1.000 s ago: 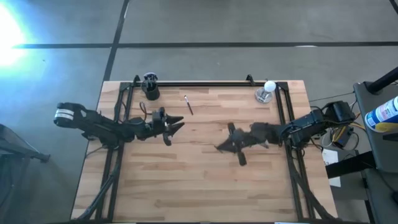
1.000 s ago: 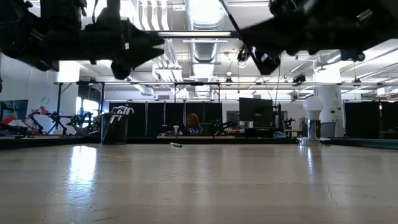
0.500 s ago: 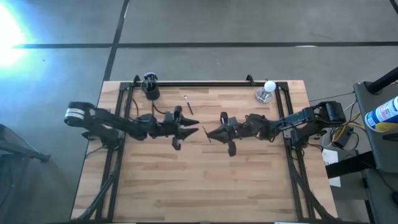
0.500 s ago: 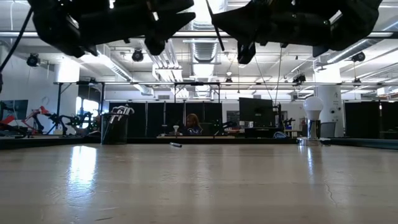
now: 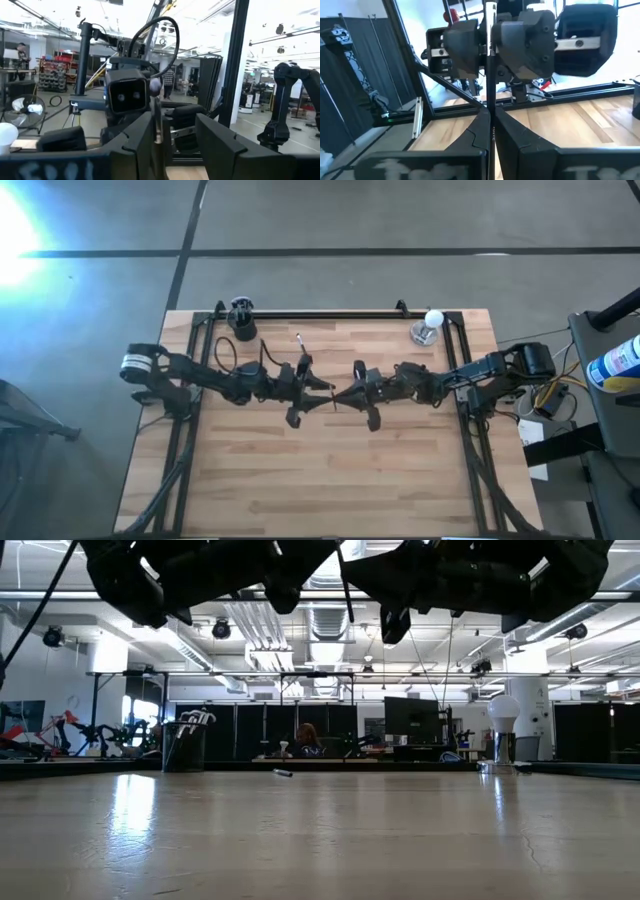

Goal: Put items in baskets/containers
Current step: Put the foundation brush into the pen holder

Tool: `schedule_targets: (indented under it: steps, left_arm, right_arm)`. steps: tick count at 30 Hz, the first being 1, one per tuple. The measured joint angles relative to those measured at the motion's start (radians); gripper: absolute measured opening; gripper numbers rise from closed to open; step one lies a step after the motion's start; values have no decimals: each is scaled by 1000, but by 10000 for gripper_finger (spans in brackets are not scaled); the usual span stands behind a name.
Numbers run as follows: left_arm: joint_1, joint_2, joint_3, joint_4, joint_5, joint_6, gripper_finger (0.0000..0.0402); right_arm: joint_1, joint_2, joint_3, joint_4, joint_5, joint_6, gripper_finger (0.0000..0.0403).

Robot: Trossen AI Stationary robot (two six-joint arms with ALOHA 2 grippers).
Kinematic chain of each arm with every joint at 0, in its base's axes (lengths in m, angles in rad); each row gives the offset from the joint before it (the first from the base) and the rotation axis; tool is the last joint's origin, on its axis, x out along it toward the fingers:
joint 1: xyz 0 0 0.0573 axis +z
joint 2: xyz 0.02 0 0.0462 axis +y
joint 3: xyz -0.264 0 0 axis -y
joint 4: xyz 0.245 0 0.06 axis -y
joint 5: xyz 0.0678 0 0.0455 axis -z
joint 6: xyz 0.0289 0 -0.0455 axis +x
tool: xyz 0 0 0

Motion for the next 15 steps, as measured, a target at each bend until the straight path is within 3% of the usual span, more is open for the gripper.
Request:
schedule_targets:
  steps: [5,11,15]
  left_arm:
    - [0,-5,-1,0,3,8,125]
    - [0,-5,-1,-2,-33,4,28]
    - [7,-28,-7,-26,-66,-5,13]
  right_arm:
    - [0,0,-2,-1,2,-3,12]
    - [1,0,-2,0,2,-3,12]
    - [0,-1,-2,-1,23,-2,12]
